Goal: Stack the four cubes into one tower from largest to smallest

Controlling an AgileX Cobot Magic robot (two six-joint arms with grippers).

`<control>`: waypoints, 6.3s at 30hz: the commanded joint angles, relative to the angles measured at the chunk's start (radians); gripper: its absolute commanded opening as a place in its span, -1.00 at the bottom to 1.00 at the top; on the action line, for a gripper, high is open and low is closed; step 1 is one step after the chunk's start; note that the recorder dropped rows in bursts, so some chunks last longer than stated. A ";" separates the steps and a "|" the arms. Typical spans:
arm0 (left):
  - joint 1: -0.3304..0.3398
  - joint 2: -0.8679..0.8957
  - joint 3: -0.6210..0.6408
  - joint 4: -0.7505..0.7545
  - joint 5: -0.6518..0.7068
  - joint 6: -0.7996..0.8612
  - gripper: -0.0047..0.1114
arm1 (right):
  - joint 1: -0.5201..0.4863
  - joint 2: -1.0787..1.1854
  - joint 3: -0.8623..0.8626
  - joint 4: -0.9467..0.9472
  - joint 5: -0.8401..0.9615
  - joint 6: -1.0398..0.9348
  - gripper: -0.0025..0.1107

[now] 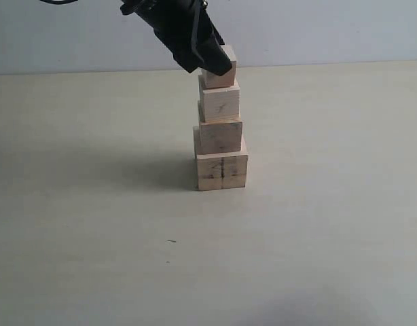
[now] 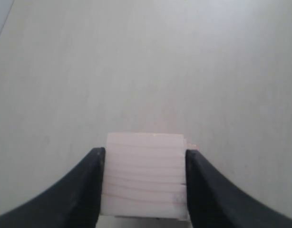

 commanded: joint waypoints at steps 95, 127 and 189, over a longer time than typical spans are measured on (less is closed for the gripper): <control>0.604 -1.403 1.635 0.275 -1.039 -0.815 -0.92 | -0.002 0.003 0.002 -0.005 -0.025 0.001 -0.96; 0.593 -1.998 1.843 0.636 -0.664 -1.326 -0.92 | -0.002 0.001 0.002 -0.005 -0.045 0.001 -0.96; 0.593 -1.998 1.843 0.636 -0.661 -1.326 -0.92 | 0.027 -0.324 0.002 0.069 -0.039 0.437 -0.96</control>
